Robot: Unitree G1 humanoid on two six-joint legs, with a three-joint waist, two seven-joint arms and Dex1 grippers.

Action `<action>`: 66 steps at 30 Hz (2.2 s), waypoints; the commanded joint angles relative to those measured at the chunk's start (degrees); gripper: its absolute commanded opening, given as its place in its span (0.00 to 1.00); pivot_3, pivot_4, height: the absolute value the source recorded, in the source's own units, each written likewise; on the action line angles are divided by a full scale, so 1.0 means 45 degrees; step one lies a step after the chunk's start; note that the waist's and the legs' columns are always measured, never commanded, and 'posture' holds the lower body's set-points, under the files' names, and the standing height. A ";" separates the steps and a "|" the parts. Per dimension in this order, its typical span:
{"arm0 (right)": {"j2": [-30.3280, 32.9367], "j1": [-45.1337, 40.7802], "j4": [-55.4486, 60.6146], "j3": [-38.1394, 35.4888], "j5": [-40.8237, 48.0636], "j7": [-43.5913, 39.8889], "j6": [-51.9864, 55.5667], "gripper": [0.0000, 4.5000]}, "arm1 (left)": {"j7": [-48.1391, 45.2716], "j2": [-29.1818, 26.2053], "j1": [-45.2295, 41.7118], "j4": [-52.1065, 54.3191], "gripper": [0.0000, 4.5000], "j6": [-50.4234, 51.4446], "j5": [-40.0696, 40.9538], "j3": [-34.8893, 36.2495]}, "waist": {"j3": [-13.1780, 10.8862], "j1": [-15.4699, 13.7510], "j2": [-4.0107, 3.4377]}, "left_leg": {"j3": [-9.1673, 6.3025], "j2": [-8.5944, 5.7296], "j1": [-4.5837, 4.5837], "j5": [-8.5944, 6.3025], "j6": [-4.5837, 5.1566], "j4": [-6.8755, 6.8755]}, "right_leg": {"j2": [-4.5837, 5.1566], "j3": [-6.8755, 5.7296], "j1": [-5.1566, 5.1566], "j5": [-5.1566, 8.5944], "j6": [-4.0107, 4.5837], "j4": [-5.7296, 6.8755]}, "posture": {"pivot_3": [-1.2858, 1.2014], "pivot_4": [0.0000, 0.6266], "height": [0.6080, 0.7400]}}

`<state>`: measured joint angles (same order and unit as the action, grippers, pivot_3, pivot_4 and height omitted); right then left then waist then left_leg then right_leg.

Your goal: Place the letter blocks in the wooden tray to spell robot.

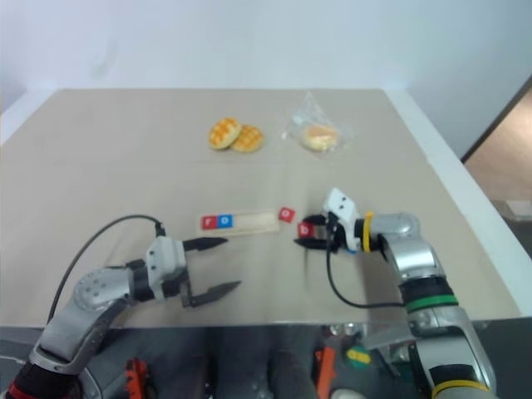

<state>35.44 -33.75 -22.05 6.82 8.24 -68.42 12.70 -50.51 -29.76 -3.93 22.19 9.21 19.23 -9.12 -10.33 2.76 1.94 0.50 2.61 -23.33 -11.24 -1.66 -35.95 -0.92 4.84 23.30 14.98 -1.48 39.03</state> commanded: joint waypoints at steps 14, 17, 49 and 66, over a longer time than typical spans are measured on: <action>0.0303 0.1145 0.3743 -0.0427 0.0352 0.1850 0.2568 0.27 | 0.0050 -0.0010 -0.0124 0.0118 1.00 0.0142 0.0048 0.0064 | 0.0000 0.0005 0.0000 | -0.0001 0.0001 -0.0002 0.0000 0.0000 -0.0004 | -0.0003 0.0002 0.0004 -0.0003 -0.0005 0.0000 | 0.52 0.24 1.00; 0.0305 0.0488 0.4000 -0.0583 0.0718 0.1683 0.2829 0.27 | 0.0408 0.0067 -0.0023 0.0029 1.00 0.0073 -0.0055 0.0323 | -0.0004 0.0019 -0.0005 | 0.0001 0.0001 -0.0003 0.0000 0.0000 -0.0004 | -0.0003 0.0003 0.0006 -0.0003 -0.0006 0.0000 | 0.52 0.24 1.00; -0.3861 -0.6058 -0.5307 0.2799 -0.1741 -0.0709 -0.2961 0.27 | 0.4818 0.2086 0.1011 0.1462 1.00 0.2630 0.1103 0.2069 | -0.0009 0.0000 -0.0010 | -0.0044 0.0002 -0.0041 0.0000 -0.0001 -0.0029 | 0.0000 -0.0039 0.0016 -0.0041 0.0036 -0.0002 | 0.52 0.24 1.00; -0.4324 -0.6540 -0.7161 0.2723 -0.2382 -0.0737 -0.4215 0.27 | 0.5146 0.2142 0.1204 0.1940 1.00 0.3001 0.1054 0.1840 | -0.0010 0.0003 -0.0012 | -0.0042 0.0004 -0.0036 0.0000 -0.0002 -0.0029 | -0.0001 -0.0036 0.0014 -0.0044 0.0043 -0.0001 | 0.52 0.24 1.00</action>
<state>16.52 -60.75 -52.44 19.94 -1.98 -71.48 -4.23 -27.87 -20.48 1.39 27.96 22.91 23.72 -0.29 -10.38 2.77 1.88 0.31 2.63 -23.48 -11.24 -1.67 -36.08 -0.92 4.68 23.36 14.78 -1.29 39.03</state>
